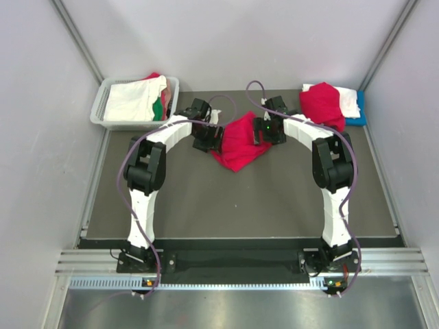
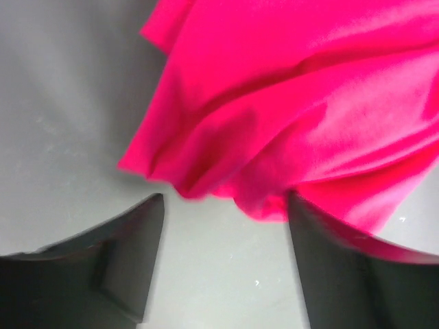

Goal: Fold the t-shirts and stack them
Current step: Fold the tshirt, then neatly place the folded tshirt to the corner

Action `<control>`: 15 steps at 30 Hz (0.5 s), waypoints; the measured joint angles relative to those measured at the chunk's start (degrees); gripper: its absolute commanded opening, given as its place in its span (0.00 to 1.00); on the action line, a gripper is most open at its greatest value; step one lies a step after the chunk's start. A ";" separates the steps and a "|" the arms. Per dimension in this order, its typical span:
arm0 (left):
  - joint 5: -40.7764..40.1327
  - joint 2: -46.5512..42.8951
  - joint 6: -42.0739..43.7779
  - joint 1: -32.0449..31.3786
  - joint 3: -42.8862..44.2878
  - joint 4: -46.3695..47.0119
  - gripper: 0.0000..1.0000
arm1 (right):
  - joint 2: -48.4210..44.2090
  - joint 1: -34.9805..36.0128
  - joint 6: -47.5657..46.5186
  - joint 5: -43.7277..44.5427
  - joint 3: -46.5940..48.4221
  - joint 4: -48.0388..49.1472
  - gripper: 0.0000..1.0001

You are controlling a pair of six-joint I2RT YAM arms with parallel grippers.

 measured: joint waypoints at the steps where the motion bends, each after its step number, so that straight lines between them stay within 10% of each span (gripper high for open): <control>1: 0.39 -0.44 0.00 0.28 0.00 -0.44 0.91 | 0.00 0.00 0.00 0.04 0.00 0.00 0.79; 15: 4.04 -3.17 -0.74 4.04 3.82 -0.50 0.88 | 0.00 0.00 0.00 0.09 0.00 -0.02 0.78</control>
